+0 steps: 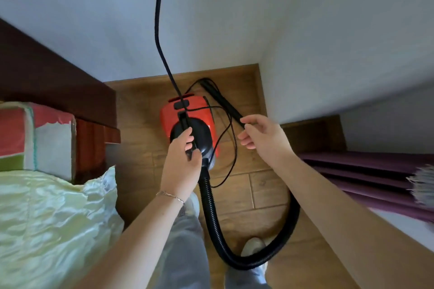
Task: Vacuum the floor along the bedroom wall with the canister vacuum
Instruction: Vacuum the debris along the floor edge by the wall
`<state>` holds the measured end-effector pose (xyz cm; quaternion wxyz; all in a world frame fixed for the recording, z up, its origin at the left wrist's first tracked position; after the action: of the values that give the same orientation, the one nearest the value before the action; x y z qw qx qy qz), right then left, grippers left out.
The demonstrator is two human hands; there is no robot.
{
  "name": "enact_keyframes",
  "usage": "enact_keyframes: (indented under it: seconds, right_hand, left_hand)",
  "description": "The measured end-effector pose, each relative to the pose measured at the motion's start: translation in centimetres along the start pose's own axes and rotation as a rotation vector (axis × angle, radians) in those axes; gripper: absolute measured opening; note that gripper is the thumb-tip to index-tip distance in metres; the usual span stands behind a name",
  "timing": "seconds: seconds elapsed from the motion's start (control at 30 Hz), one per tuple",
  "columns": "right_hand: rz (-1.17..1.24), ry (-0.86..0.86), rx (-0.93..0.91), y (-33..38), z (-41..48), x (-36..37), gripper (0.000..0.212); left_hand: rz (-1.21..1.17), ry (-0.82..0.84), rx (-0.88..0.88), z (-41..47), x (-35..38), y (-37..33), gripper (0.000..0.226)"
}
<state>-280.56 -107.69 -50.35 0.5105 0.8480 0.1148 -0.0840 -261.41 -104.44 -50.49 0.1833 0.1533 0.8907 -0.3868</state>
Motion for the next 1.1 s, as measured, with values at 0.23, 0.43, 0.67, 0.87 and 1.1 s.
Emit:
enact_keyframes:
  seconds: [0.23, 0.43, 0.67, 0.87, 1.1]
  right_hand:
    - [-0.068, -0.062, 0.079, -11.2, 1.9, 0.1, 0.023]
    - [-0.252, -0.057, -0.049, -17.9, 9.6, 2.7, 0.025]
    - [-0.457, -0.111, -0.226, -23.7, 18.3, 4.0, 0.025]
    - [-0.793, -0.098, -0.225, -29.8, 23.0, 3.8, 0.044]
    - [-1.075, -0.022, -0.099, -32.3, 23.2, 3.6, 0.054]
  left_hand:
    - [0.231, -0.033, 0.07, 3.9, 4.7, 6.2, 0.041]
    - [0.67, -0.103, 0.589, 9.8, 8.1, 7.0, 0.032]
    - [0.943, -0.098, 0.953, 14.2, 12.7, 5.6, 0.038]
    - [1.013, -0.19, 0.886, 17.3, 13.6, 5.2, 0.03]
    - [0.987, -0.269, 0.915, 16.1, 11.7, 5.3, 0.034]
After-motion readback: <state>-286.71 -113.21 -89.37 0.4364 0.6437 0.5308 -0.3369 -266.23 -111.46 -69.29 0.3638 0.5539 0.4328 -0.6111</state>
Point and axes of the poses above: each hand's wrist, its own z-axis towards the middle knuckle, its own x-axis out of the palm, y = z × x, the point moved 4 cm from there along z, towards the middle knuckle, and after that the axes turned 12 degrees about -x, right-handed, at the moved point
